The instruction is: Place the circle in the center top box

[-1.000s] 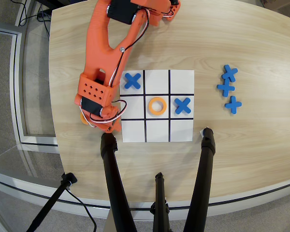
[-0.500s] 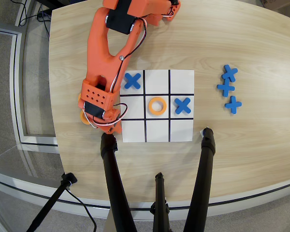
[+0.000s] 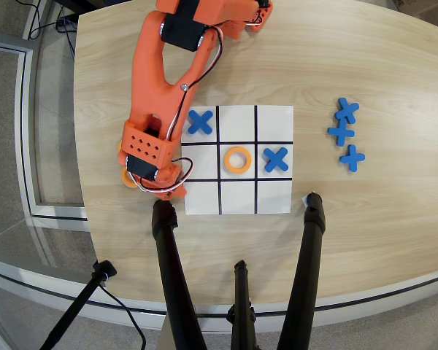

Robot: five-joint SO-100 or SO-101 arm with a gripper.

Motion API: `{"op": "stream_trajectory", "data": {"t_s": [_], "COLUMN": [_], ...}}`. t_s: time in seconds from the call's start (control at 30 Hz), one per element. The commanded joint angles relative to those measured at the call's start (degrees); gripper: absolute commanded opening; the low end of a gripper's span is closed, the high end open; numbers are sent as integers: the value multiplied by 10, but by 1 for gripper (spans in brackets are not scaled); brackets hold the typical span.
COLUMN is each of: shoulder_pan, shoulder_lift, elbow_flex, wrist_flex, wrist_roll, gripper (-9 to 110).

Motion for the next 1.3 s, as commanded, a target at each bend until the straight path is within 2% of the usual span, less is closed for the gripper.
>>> {"op": "stream_trajectory", "data": {"t_s": [0.0,0.43,0.97,1.27], "shoulder_pan": [-2,11,17,17], "shoulder_lift": [6,5,-3,-4], "elbow_flex": [-5,-35,-25,-11], "wrist_flex": [35,150,161,162], "wrist_roll": [0,-6,-12,-19], "gripper": [26,21,6,3]}}
